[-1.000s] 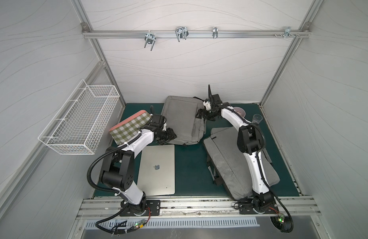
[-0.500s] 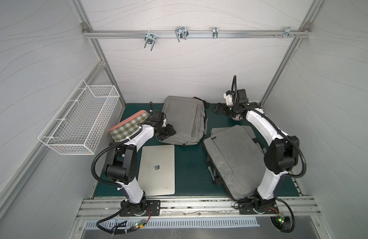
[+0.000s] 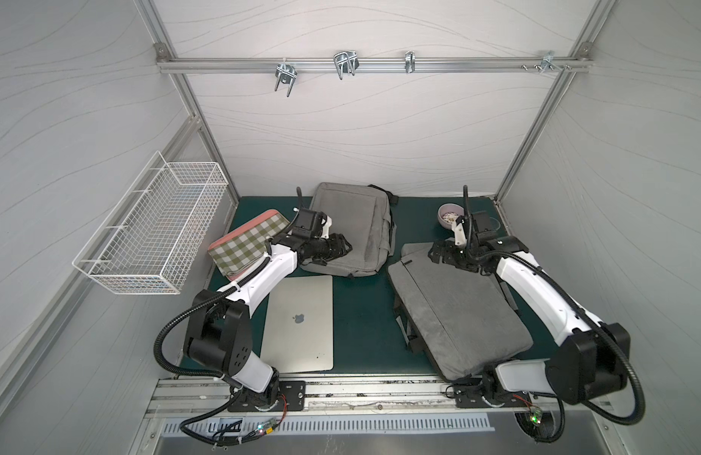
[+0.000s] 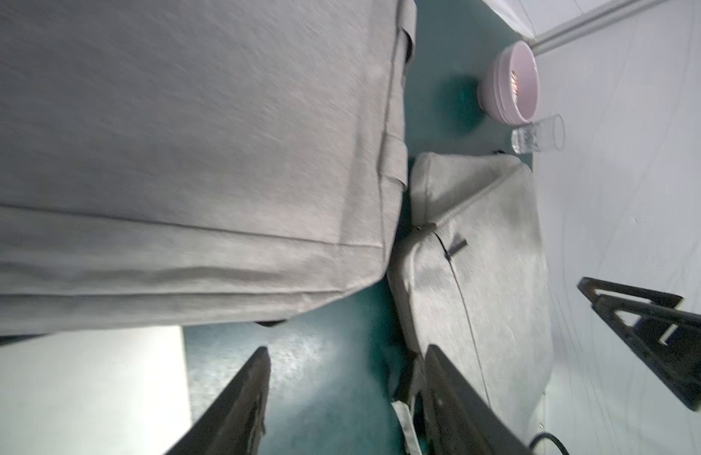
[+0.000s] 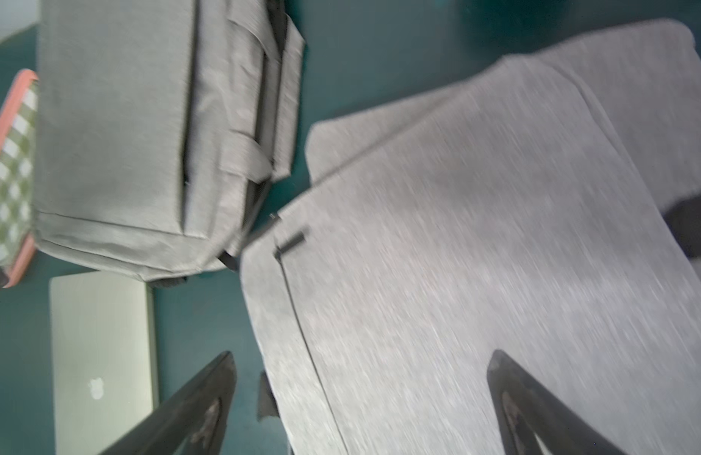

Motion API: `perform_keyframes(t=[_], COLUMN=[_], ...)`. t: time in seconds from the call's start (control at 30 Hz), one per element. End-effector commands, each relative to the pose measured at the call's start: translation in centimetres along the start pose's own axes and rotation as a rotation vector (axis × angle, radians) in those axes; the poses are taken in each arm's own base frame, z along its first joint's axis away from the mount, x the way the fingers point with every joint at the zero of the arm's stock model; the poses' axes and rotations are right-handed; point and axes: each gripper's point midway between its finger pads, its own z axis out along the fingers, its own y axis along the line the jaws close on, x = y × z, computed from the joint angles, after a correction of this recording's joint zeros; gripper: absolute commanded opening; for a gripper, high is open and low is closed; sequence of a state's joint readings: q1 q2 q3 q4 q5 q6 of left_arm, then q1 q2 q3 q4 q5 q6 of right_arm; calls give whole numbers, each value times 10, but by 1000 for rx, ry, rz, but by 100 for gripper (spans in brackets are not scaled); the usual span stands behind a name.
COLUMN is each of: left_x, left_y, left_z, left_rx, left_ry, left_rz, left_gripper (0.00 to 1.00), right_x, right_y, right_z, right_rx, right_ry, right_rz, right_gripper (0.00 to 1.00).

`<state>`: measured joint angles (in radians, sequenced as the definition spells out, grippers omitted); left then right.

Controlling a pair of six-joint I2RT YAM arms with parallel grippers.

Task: Open the zippered laptop bag and take out the laptop
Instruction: Adjust the zippered laptop bag.

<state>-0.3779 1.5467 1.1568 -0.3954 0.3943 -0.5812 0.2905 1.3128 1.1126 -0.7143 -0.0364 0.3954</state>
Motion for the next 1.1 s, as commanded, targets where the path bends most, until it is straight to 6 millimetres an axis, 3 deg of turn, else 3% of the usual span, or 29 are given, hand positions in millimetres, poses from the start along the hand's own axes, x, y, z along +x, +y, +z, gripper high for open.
perform_keyframes(t=[0.0, 0.23, 0.47, 0.73, 0.93, 1.07], left_x=[19, 67, 89, 91, 84, 83], left_y=[-28, -65, -73, -72, -83, -86], left_z=[17, 63, 109, 144, 152, 157], left_rx=[77, 133, 154, 174, 214, 228], left_ry=[18, 108, 190, 219, 208, 219], left_rz=[-23, 3, -16, -51, -63, -60], left_gripper=[63, 63, 63, 63, 60, 51], right_x=[16, 26, 41, 55, 66, 73], right_y=[-18, -24, -22, -34, -41, -47], right_z=[-7, -13, -8, -6, -3, -1], right_rx=[52, -6, -53, -8, 10, 18], right_ry=[3, -46, -34, -17, -4, 13], right_rz=[26, 46, 69, 127, 173, 211], right_gripper=[99, 99, 99, 99, 99, 99])
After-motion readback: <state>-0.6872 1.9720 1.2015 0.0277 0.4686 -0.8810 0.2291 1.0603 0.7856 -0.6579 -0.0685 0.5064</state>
